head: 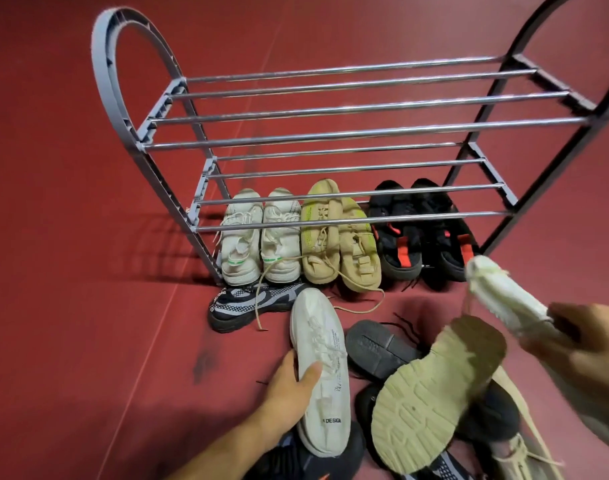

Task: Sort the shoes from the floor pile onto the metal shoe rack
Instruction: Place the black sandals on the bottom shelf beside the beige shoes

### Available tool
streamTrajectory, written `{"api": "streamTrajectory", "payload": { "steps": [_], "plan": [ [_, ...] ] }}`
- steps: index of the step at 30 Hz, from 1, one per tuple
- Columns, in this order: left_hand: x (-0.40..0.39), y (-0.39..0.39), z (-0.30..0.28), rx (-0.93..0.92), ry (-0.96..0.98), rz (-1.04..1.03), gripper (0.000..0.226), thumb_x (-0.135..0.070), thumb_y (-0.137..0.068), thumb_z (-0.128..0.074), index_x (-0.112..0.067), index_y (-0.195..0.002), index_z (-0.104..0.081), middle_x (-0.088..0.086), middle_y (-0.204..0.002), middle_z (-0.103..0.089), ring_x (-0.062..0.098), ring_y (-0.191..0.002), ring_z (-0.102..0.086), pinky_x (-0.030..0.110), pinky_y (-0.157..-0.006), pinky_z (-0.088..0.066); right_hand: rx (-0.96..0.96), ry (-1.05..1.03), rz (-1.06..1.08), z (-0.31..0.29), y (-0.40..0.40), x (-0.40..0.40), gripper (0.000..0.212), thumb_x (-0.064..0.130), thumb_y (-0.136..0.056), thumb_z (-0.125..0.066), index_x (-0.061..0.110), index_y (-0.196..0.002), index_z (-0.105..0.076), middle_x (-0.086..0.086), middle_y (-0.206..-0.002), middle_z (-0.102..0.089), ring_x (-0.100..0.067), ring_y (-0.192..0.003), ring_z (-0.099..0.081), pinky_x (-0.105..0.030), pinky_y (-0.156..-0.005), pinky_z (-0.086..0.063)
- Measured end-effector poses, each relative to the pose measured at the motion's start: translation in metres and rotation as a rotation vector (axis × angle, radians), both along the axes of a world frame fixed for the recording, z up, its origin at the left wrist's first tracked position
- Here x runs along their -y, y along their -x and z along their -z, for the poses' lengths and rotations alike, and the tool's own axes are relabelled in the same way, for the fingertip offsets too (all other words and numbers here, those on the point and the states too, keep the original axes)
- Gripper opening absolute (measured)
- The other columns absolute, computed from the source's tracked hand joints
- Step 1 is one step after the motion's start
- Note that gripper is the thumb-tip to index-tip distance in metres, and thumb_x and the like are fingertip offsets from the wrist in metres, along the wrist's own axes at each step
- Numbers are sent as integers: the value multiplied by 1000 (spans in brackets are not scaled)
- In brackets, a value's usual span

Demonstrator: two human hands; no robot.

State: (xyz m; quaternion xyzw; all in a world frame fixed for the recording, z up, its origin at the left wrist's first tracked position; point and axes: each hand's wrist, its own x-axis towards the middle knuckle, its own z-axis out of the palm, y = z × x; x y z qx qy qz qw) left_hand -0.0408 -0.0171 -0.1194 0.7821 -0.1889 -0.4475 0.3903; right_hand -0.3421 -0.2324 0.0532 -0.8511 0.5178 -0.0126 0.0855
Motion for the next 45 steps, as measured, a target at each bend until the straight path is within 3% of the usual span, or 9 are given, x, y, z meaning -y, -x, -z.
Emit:
{"api": "streamTrajectory", "payload": {
  "steps": [3,9,18,22,26,32,38,42,45],
  "plan": [
    [1,2,-7,16,-13,4,41,-40,-92,-64,-28,-130,-55,-10,-120,-68,11,-111,-65,39,-103,-50,-142,16,-121,-28,-54,-81,35,52,-87,-51,23,-73,-37,2,-62,-45,-23,-64,-58,-36,-53,-47],
    [-9,-2,-12,-62,0,14,55,-41,-82,-71,-26,-132,-54,-9,-111,-74,9,-101,-71,40,-95,-56,-157,-513,-350,48,-116,-150,32,48,-94,-47,23,-112,-43,-4,-101,-59,-25,-99,-62,-32,-73,-43],
    [-14,16,-18,91,-112,-62,28,-38,-81,-76,-22,-95,-58,-4,-91,-72,13,-83,-69,31,-74,-54,-53,-464,35,58,-89,-134,63,83,-67,-53,33,-106,-47,13,-103,-51,-11,-96,-55,-28,-77,-45],
    [-16,8,-20,105,-93,-31,15,-23,-83,-74,-17,-93,-65,-4,-78,-72,10,-64,-66,25,-53,-48,-99,-533,-37,56,-98,-134,48,70,-76,-50,23,-71,-51,5,-74,-58,-12,-73,-60,-28,-64,-46],
    [-20,-2,-22,258,-106,19,6,-15,-84,-64,-14,-79,-67,-5,-70,-71,17,-66,-67,33,-62,-52,-42,-517,-95,73,-101,-144,41,53,-87,-42,18,-65,-39,1,-65,-49,-14,-65,-53,-24,-51,-31],
    [-29,-13,-56,499,-64,-155,31,-20,-85,-63,-15,-57,-51,-6,-51,-51,23,-55,-49,34,-55,-38,334,-694,-90,73,-91,-142,25,33,-101,-46,31,-76,-46,9,-73,-56,1,-69,-50,-15,-70,-42],
    [-22,-19,-100,343,245,-323,13,-26,-72,-58,-19,-71,-69,-7,-64,-72,21,-62,-68,40,-60,-55,400,-655,-148,72,-104,-131,21,32,-104,-43,27,-86,-52,8,-75,-60,2,-66,-53,-17,-64,-41],
    [-20,-33,-117,270,278,-388,41,-7,-86,-60,-22,-49,-53,-15,-43,-46,10,-45,-40,28,-48,-34,404,-556,-149,73,-107,-125,26,35,-102,-45,22,-82,-54,0,-70,-62,-9,-64,-54,-24,-60,-40],
    [-22,-41,-118,183,320,-508,35,-3,-90,-54,-14,-57,-54,-13,-48,-55,11,-49,-53,24,-44,-41,381,-553,-127,83,-105,-122,33,36,-99,-50,15,-73,-47,-3,-63,-53,-13,-57,-45,-30,-58,-37]
  ]
}}
